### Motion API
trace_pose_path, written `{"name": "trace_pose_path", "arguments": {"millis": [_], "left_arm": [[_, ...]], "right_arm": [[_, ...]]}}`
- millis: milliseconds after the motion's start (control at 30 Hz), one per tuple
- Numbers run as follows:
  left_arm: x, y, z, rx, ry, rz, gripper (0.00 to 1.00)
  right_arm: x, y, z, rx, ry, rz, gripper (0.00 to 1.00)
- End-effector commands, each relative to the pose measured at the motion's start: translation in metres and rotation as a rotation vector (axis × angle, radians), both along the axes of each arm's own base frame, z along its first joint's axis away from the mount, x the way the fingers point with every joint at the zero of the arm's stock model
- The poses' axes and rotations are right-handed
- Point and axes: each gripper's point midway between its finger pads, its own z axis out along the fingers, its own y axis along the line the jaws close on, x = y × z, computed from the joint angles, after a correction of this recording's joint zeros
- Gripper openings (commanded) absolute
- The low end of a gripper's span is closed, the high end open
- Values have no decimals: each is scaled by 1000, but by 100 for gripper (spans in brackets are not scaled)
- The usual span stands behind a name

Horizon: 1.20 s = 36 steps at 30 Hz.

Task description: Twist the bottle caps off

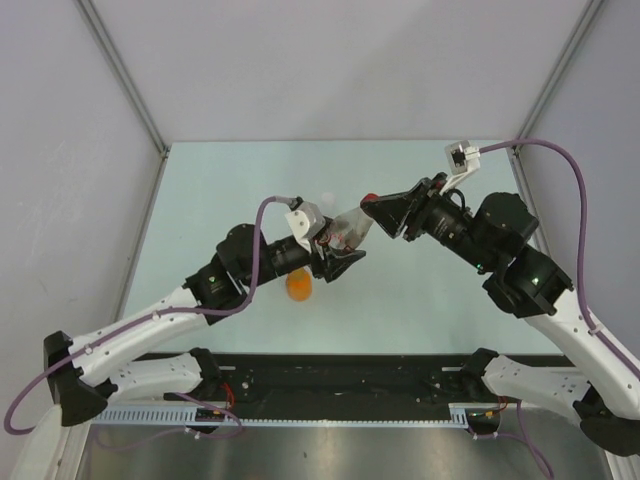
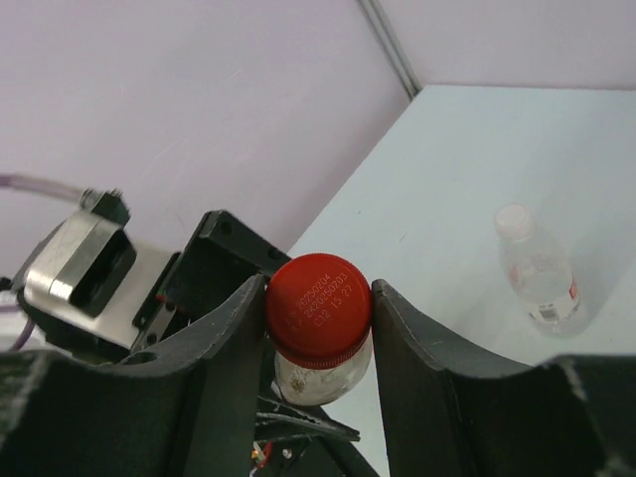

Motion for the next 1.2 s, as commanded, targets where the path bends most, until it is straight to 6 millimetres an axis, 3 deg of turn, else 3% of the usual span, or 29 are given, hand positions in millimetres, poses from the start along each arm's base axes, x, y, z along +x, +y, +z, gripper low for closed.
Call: {"name": "trace_pose_path", "arguments": {"millis": [0, 233, 400, 433, 700, 833, 1167], "left_arm": [[-75, -1, 65, -190, 1, -442, 0], [-92, 7, 85, -238, 32, -642, 0], [-106, 8, 79, -218, 115, -830, 0], [-110, 10, 85, -236, 123, -863, 0], [-128, 10, 81, -185, 206, -1095, 0], [-141, 22, 97, -230, 241, -1231, 0], [-136, 11, 96, -225, 297, -1265, 0]], "right_arm": [[-15, 9, 4, -82, -173, 132, 0], [-47, 14, 10, -106, -298, 295, 0], [-87, 17, 17, -103, -411, 490, 0], [-91, 17, 17, -106, -424, 509, 0], [-126, 16, 6, -134, -482, 703, 0], [-145, 10, 2, -147, -540, 798, 0], [-166, 4, -17, -193, -590, 934, 0]]}}
